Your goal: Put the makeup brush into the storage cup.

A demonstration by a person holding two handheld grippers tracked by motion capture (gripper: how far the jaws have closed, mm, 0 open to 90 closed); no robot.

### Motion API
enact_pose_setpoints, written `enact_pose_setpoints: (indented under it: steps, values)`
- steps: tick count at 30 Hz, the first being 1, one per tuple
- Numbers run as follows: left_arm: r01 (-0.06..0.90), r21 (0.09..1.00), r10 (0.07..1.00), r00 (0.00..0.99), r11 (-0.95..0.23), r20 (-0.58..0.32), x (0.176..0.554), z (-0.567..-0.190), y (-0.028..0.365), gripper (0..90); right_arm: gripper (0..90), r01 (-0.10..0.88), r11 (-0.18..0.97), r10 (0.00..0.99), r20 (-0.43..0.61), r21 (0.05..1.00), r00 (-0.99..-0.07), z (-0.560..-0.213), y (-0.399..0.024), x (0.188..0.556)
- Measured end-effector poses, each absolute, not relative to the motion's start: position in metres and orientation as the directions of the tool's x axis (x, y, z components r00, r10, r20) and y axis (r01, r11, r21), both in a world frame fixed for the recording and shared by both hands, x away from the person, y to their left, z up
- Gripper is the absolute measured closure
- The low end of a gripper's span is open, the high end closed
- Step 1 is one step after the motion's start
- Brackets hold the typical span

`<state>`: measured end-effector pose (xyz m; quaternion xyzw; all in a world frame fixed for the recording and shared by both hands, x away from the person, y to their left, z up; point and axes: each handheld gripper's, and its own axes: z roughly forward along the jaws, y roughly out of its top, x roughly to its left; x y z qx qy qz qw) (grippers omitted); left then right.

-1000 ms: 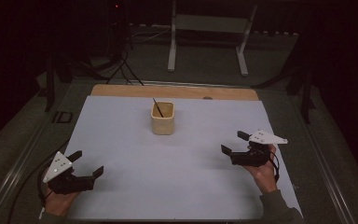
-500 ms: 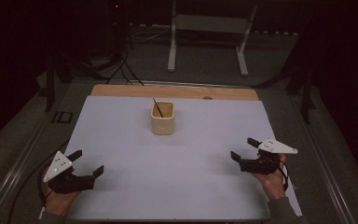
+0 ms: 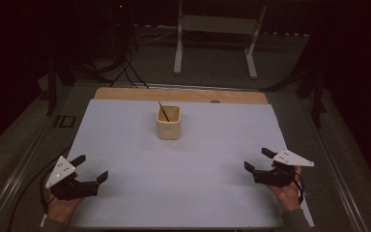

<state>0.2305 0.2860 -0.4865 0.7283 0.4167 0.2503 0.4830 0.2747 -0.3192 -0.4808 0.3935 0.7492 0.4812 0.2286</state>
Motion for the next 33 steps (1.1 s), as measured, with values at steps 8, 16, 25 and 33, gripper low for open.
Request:
enact_pose_setpoints:
  steps: [8,16,25,33]
  values:
    - [0.366,0.911,0.849,0.528,-0.190,-0.035,0.231,-0.487,0.286,1.9,10.1,0.366,0.220,0.804,0.045,0.904,-0.593,-0.483,-0.324,0.267]
    - [0.364,0.912,0.849,0.528,-0.190,-0.034,0.232,-0.487,0.287,1.9,10.1,0.360,0.243,0.784,0.036,0.901,-0.619,-0.488,-0.318,0.261]
    - [0.360,0.915,0.855,0.518,-0.183,-0.033,0.234,-0.488,0.289,1.8,10.1,0.351,0.248,0.780,0.029,0.903,-0.625,-0.488,-0.319,0.255]
    - [0.363,0.914,0.860,0.510,-0.182,-0.031,0.235,-0.489,0.291,1.8,10.1,0.334,0.242,0.778,0.024,0.911,-0.628,-0.486,-0.323,0.251]
